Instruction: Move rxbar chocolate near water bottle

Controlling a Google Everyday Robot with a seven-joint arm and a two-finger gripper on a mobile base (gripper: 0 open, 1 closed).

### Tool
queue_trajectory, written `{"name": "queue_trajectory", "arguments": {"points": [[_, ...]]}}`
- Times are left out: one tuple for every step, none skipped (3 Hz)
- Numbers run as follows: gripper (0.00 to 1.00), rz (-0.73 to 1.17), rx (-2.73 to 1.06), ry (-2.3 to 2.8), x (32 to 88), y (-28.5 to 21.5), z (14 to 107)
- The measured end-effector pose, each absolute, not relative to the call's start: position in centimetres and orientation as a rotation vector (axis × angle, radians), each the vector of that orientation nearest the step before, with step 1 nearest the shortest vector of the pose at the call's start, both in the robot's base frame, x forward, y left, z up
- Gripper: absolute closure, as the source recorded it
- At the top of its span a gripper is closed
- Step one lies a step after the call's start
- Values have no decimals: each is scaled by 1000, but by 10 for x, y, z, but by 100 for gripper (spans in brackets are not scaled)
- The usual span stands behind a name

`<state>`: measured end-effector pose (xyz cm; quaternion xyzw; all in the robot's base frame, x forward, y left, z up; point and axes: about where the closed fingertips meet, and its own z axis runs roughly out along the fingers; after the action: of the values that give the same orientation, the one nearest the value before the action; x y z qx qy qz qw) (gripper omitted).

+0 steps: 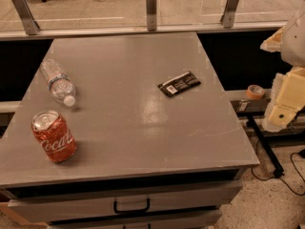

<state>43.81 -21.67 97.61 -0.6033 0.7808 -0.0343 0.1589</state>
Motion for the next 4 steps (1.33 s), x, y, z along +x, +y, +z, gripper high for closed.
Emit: {"name": "queue_trajectory", "arguments": {"points": [[0, -98, -1725, 2232, 438, -217, 976], [0, -124, -1930, 2117, 462, -191, 973], [0, -167, -2223, 1937, 504, -159, 959], [0, -216, -2439, 1763, 553, -132, 944]]}}
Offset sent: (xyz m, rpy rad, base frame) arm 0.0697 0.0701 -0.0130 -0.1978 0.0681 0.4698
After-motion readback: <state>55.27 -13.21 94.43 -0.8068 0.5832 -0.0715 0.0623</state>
